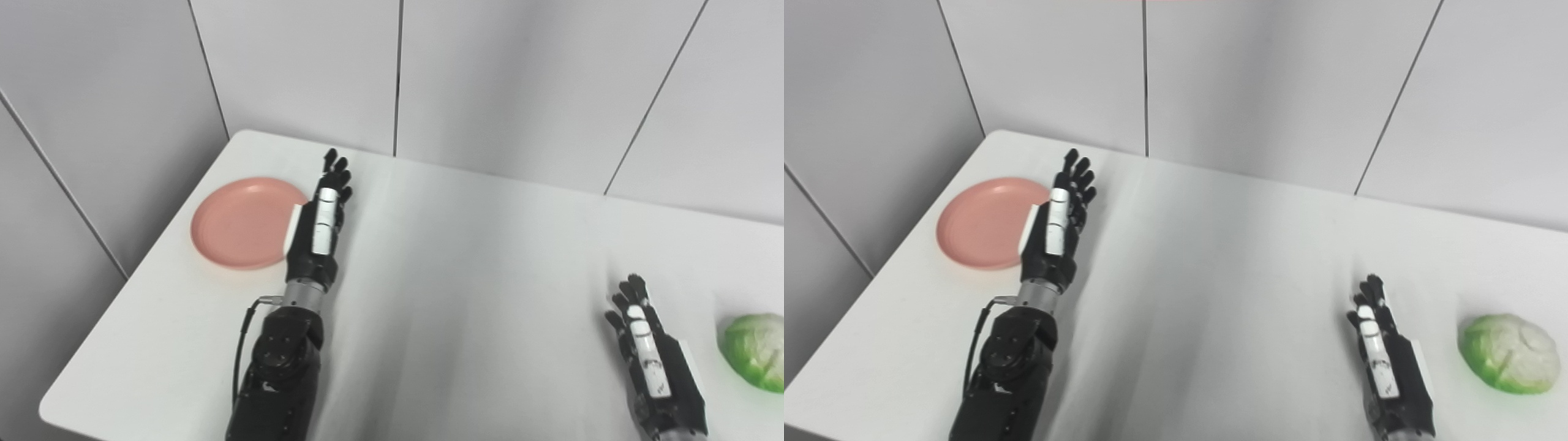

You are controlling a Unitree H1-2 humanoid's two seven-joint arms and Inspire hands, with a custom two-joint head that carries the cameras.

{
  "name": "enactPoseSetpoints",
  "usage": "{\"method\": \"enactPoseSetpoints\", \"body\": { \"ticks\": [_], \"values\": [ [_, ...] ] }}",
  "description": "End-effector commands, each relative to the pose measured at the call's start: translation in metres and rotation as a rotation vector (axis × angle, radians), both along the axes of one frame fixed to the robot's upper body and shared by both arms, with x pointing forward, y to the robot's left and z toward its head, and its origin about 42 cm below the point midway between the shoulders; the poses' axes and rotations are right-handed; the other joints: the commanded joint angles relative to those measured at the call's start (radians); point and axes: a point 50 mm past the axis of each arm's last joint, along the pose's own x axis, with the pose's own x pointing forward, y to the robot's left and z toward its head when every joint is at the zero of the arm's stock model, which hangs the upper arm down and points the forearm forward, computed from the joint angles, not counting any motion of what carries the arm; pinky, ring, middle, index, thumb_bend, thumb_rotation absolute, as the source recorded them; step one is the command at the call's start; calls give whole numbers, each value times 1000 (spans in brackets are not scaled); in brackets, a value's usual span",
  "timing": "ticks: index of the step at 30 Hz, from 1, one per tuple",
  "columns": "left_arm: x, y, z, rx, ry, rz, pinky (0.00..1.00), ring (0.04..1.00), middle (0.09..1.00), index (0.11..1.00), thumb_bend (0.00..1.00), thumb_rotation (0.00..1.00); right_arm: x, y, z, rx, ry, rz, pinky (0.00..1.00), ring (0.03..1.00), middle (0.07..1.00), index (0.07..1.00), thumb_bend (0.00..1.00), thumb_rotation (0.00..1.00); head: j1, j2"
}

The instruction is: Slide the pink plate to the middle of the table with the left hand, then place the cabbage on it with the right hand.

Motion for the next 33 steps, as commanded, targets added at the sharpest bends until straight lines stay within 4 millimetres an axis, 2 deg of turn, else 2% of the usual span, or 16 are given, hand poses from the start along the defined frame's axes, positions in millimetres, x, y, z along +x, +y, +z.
{"method": "enactPoseSetpoints", "body": {
  "ticks": [1,5,10,12,14,17,22,24,25,29,33],
  "values": [
    [9,15,24,6,-101,56,1000,1000,1000,1000,742,999,5,-4,9,0,-69,0,1000,984,1000,1000,533,835,-1,0],
    [13,50,31,12,-106,139,1000,1000,1000,1000,766,1000,8,-7,4,-21,-65,4,1000,981,1000,1000,563,853,0,-20],
    [13,93,28,-13,-115,259,993,977,970,971,756,1000,11,-10,-3,-32,-76,5,983,977,996,1000,575,869,17,-56],
    [12,106,26,-27,-122,295,983,966,958,961,753,1000,13,-11,-6,-26,-76,6,986,980,998,1000,579,870,25,-88],
    [10,117,22,-36,-128,324,971,958,946,944,742,1000,14,-12,-9,-15,-75,7,973,971,988,1000,590,860,30,-99],
    [9,131,19,-46,-129,370,942,933,920,918,769,992,16,-12,-12,-2,-71,8,957,956,973,989,619,833,36,-109],
    [7,151,14,-68,-137,460,926,900,887,893,777,980,18,-12,-14,1,-75,10,960,951,963,978,600,824,44,-122],
    [6,159,10,-76,-129,505,896,879,868,876,783,977,18,-13,-15,2,-83,12,954,948,961,976,600,825,45,-125],
    [5,162,9,-83,-123,525,850,846,839,843,803,971,18,-13,-15,2,-87,12,957,946,959,975,598,824,45,-125],
    [5,169,3,-112,-106,582,783,800,799,805,815,982,19,-13,-15,6,-109,7,956,939,952,965,603,818,50,-126],
    [5,176,-5,-104,-75,603,778,789,782,786,796,991,18,-12,-15,14,-129,16,964,943,951,964,629,821,52,-125]
  ]
}}
